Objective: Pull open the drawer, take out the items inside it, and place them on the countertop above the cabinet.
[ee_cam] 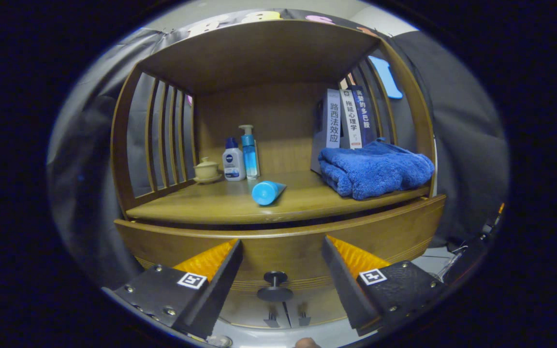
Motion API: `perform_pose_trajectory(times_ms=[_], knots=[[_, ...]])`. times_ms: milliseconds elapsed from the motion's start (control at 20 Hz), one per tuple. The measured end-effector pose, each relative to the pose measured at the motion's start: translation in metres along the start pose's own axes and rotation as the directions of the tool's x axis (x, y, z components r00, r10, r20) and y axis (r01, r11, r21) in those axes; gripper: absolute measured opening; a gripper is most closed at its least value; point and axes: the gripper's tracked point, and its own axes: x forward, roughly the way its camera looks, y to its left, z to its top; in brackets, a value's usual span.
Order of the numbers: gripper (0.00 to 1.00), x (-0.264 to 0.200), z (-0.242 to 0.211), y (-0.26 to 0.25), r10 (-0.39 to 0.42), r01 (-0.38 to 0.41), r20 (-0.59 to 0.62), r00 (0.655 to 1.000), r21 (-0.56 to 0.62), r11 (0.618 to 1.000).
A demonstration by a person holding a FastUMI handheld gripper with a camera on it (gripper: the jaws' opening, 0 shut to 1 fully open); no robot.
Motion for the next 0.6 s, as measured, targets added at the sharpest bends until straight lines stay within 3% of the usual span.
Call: perform_pose_trajectory(times_ms=[600], knots=[[0.99,0.017,0.001,0.003,-0.001,0.001,0.013,1.000,-0.002,1.000]])
